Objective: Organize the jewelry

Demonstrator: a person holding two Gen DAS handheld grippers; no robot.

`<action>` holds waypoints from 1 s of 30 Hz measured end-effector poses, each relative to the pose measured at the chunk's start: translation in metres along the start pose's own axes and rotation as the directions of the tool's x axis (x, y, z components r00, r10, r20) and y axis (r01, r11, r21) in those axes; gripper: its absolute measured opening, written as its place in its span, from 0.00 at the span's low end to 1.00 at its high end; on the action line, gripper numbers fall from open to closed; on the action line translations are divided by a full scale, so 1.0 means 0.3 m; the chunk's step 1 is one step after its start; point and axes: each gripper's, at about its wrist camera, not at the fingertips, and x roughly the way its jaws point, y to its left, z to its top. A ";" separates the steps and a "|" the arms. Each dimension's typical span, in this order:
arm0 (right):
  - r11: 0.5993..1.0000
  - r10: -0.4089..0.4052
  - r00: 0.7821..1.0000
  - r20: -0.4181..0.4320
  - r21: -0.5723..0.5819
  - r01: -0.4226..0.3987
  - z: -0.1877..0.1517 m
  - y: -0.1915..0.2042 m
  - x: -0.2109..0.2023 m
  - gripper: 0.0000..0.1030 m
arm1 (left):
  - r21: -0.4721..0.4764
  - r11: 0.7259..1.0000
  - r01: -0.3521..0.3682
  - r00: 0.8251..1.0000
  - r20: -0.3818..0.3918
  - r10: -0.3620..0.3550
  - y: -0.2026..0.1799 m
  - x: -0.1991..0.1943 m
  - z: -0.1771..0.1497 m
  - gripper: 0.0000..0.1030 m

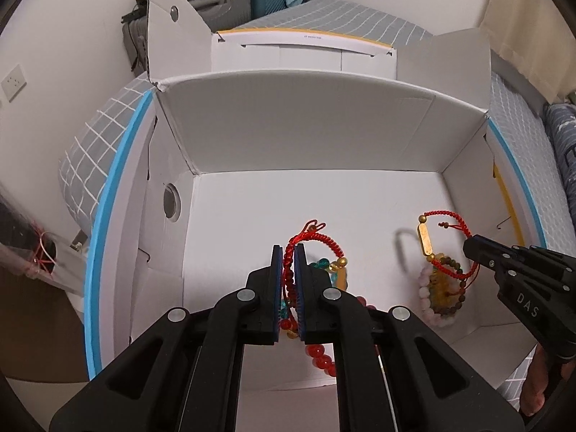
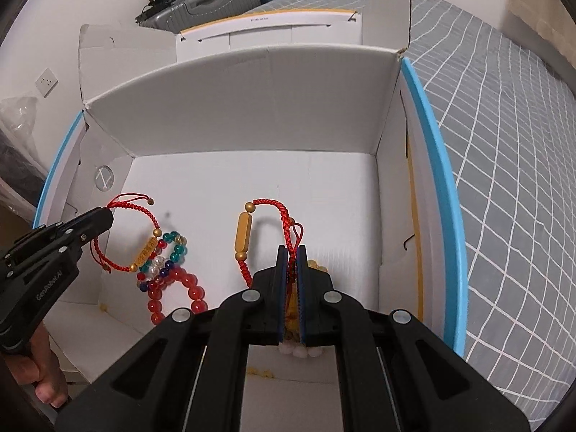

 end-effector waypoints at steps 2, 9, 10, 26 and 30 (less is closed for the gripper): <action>1.000 0.004 1.000 -0.001 -0.006 -0.004 0.002 0.003 0.003 0.07 | 0.002 1.000 -0.001 1.000 0.003 0.001 0.002 0.000 -0.001 0.08; 0.999 0.012 0.997 0.076 -0.034 -0.009 -0.005 0.028 -0.060 0.45 | 0.013 1.000 -0.024 0.996 0.081 0.023 0.007 -0.062 -0.009 0.59; 0.999 0.017 0.996 0.092 -0.041 -0.013 -0.009 0.035 -0.081 0.54 | 0.015 0.999 -0.028 0.995 0.093 0.027 0.007 -0.074 -0.012 0.62; 1.000 -0.008 0.938 0.346 -0.018 0.016 -0.173 0.040 -0.343 0.93 | -0.010 1.000 -0.019 0.961 0.276 0.021 0.044 -0.312 -0.173 0.94; 0.999 -0.022 0.932 0.362 -0.016 0.030 -0.236 0.045 -0.359 0.93 | -0.020 1.000 0.003 0.964 0.266 0.003 0.055 -0.331 -0.230 0.94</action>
